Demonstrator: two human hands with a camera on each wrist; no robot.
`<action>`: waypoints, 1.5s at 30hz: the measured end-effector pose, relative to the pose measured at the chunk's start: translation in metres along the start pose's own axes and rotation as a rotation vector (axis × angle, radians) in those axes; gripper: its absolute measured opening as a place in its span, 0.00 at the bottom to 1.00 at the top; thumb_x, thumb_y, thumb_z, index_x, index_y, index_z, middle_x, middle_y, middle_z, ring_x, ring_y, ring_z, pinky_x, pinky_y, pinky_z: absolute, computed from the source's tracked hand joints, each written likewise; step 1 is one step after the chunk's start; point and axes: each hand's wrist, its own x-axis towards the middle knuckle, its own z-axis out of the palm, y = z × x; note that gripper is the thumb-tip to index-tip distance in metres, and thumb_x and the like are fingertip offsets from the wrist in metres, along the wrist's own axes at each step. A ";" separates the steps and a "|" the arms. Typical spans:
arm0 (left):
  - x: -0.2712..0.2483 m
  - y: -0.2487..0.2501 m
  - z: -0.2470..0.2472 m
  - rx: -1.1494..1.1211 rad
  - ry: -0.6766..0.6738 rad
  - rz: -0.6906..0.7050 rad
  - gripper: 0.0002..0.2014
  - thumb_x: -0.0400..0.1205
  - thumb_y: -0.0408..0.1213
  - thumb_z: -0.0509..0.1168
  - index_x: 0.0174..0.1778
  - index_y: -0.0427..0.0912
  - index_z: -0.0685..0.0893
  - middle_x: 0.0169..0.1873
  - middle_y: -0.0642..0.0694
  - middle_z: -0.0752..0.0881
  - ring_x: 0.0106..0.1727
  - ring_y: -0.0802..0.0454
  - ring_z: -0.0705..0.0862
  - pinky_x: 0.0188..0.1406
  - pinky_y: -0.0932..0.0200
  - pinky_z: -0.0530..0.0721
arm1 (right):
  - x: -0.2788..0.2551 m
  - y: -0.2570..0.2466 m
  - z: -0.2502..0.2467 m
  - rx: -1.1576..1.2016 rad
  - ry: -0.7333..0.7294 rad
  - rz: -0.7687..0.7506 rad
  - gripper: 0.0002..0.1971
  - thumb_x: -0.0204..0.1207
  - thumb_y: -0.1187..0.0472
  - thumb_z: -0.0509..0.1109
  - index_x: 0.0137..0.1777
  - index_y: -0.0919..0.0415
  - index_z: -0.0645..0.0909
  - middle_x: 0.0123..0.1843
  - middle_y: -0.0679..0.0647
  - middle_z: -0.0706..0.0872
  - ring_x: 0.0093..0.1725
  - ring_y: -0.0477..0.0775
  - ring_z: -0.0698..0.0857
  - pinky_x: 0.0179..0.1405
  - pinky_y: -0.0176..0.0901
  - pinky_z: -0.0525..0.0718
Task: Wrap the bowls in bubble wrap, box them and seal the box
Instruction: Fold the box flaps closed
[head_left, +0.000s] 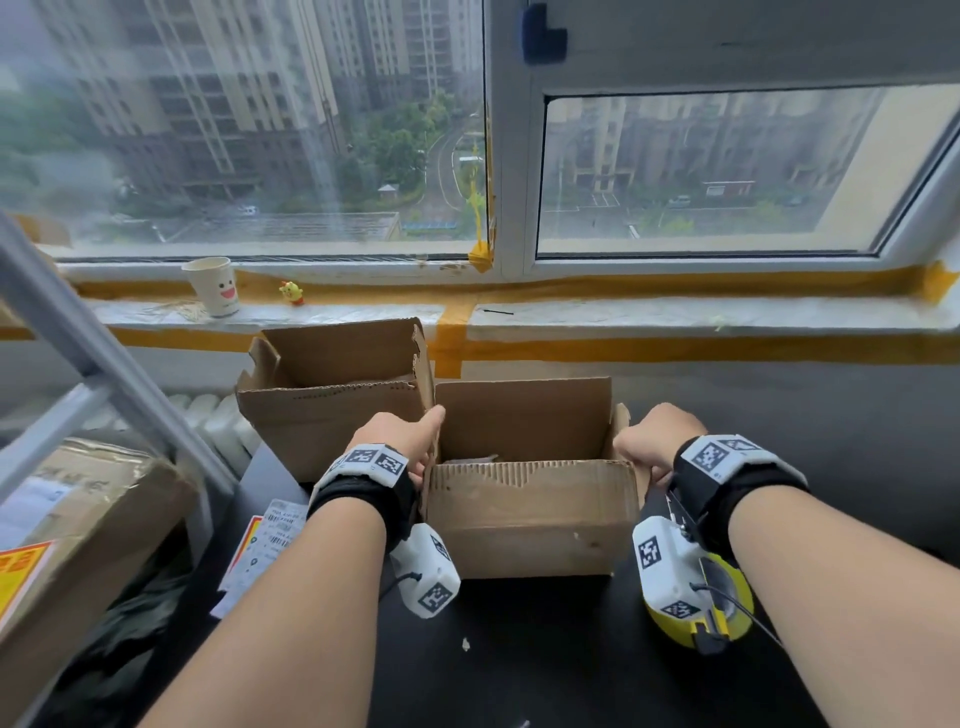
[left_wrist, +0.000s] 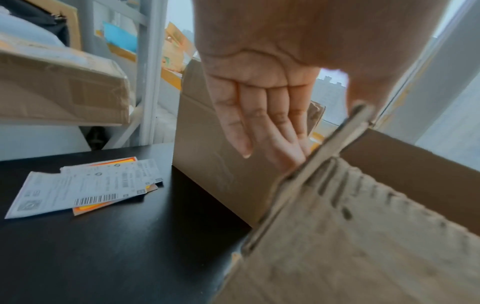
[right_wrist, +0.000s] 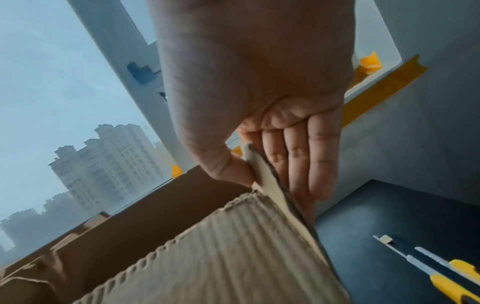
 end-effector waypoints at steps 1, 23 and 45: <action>-0.002 -0.001 -0.002 0.014 -0.004 -0.005 0.28 0.74 0.65 0.64 0.37 0.39 0.87 0.29 0.47 0.90 0.30 0.48 0.90 0.41 0.57 0.87 | -0.001 -0.002 0.002 -0.022 0.051 -0.028 0.09 0.67 0.58 0.67 0.41 0.63 0.83 0.40 0.59 0.88 0.41 0.61 0.87 0.39 0.41 0.83; -0.015 0.006 0.018 -0.293 -0.379 -0.052 0.14 0.81 0.42 0.67 0.43 0.32 0.81 0.25 0.41 0.78 0.23 0.47 0.77 0.27 0.60 0.84 | -0.024 0.001 0.024 -0.133 -0.257 -0.420 0.06 0.65 0.56 0.80 0.30 0.49 0.86 0.29 0.43 0.85 0.39 0.49 0.83 0.48 0.44 0.78; -0.020 -0.005 0.030 0.042 -0.266 0.190 0.08 0.72 0.29 0.75 0.40 0.48 0.88 0.44 0.45 0.89 0.47 0.51 0.87 0.53 0.56 0.87 | 0.001 0.014 0.032 0.104 -0.005 -0.341 0.23 0.80 0.37 0.61 0.35 0.56 0.79 0.38 0.50 0.86 0.39 0.53 0.83 0.48 0.45 0.81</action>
